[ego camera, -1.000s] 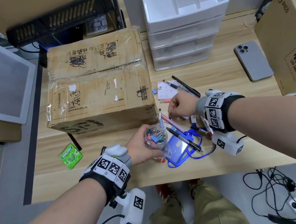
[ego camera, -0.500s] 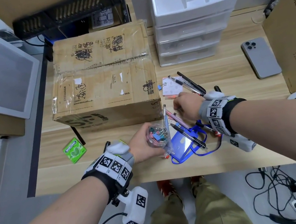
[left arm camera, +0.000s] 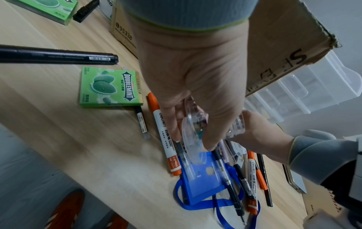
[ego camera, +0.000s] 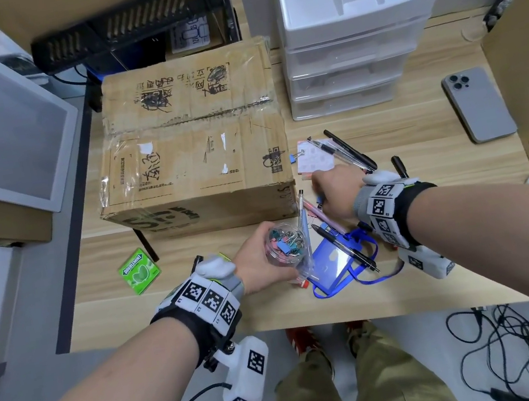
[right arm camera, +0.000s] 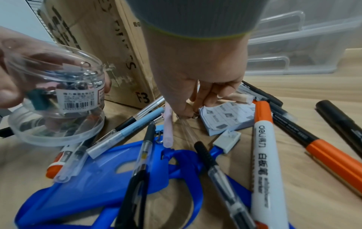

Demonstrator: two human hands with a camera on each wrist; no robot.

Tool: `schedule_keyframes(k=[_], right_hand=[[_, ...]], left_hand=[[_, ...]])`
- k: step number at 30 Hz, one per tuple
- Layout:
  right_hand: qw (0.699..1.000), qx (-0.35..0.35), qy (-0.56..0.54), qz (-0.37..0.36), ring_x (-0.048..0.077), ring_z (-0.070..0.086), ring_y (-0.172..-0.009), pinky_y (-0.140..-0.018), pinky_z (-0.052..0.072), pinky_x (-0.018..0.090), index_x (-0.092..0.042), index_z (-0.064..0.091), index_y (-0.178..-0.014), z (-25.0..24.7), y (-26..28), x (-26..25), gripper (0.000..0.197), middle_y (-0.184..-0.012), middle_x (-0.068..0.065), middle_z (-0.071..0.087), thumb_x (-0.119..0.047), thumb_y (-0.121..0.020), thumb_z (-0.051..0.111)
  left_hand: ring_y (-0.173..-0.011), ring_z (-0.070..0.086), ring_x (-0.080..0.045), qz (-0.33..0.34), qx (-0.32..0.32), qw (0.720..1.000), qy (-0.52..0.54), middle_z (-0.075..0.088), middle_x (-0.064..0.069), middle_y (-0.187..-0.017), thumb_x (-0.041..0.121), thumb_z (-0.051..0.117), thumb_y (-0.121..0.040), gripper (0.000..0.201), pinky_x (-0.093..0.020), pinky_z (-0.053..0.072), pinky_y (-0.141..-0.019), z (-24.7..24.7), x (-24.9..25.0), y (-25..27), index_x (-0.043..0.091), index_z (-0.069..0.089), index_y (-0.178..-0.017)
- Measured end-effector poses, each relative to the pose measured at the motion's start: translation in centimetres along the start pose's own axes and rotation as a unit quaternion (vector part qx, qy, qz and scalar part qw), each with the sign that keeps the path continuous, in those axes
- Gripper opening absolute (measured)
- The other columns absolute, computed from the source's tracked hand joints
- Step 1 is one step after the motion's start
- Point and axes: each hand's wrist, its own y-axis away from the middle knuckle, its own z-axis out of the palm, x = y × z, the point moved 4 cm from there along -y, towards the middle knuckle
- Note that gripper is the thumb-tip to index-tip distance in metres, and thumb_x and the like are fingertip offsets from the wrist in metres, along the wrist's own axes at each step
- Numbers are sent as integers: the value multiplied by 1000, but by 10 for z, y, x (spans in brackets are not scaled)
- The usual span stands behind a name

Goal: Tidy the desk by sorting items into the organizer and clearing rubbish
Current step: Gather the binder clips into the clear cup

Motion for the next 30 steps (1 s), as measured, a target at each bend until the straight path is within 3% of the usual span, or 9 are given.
schedule_keyframes(k=[3, 6, 11, 15, 17, 22, 26, 28, 30], right_hand=[[1000, 0, -17, -19, 22, 60, -82, -68, 42, 29, -28, 58, -98, 0, -3, 0, 20, -89, -4, 66, -22, -80, 61], [999, -16, -40, -17, 21, 63, -86, -78, 52, 32, -28, 65, -98, -1, -5, 0, 18, -95, -5, 67, -26, -79, 63], [998, -16, -58, -25, 21, 63, -84, -74, 57, 33, -23, 69, -97, 0, -6, -3, 18, -97, 0, 67, -26, -80, 65], [997, -10, -79, -18, 22, 63, -82, -70, 56, 33, -18, 65, -92, -4, -8, -5, 16, -91, 2, 65, -23, -77, 64], [989, 3, -147, -3, 24, 62, -81, -69, 53, 33, -17, 60, -90, -8, -11, -2, 15, -88, 3, 65, -21, -76, 62], [935, -2, -347, 77, 25, 53, -71, -66, 45, 36, -14, 49, -101, -22, -31, 7, 15, -82, 6, 58, -11, -87, 47], [958, -25, -279, 62, 28, 58, -82, -70, 45, 33, -17, 47, -109, -29, -48, 6, 24, -84, 1, 56, -14, -86, 54], [973, -19, -226, 38, 29, 60, -96, -80, 48, 33, -17, 53, -118, -31, -55, 2, 33, -98, 3, 61, -14, -86, 57], [980, -3, -197, 29, 28, 60, -104, -86, 46, 32, -17, 57, -124, -30, -65, 1, 36, -116, 8, 64, -14, -88, 58]], left_hand=[[-71, 62, 15, 0, 3, 1000, 2, 66, 12, -96, 4, 88, -65, 71, -3, 45, -66, 0, -1, -4, 20, 47, -121], [-72, 62, 15, 1, -2, 1000, 3, 66, 15, -96, 5, 88, -64, 72, -5, 48, -70, 2, -1, -9, 19, 48, -122], [-95, 67, -5, -5, -2, 1000, -19, 68, 16, -101, 39, 88, -46, 83, -34, 55, -90, 8, -1, -15, 33, 48, -119], [-91, 67, -3, -4, -9, 1000, -13, 67, 13, -101, 17, 91, -58, 78, -21, 55, -83, 8, 3, -19, 22, 48, -123], [-91, 67, -3, -1, -14, 1000, -9, 67, 12, -102, 12, 91, -61, 77, -16, 53, -80, 7, 5, -20, 21, 48, -124], [-79, 60, 18, -10, -16, 1000, 0, 63, 17, -101, 12, 91, -62, 80, -3, 46, -69, 2, 7, -22, 21, 46, -127], [-85, 62, 13, -20, -25, 999, 4, 63, 15, -106, 14, 91, -63, 81, -6, 48, -71, 3, 3, -24, 21, 45, -129], [-92, 62, 8, -26, -26, 999, 0, 62, 18, -107, 19, 91, -63, 82, -10, 50, -79, 4, 0, -25, 25, 43, -130], [-100, 63, 2, -32, -24, 999, -3, 62, 21, -109, 26, 92, -59, 84, -22, 52, -93, 4, -4, -28, 32, 43, -127]])
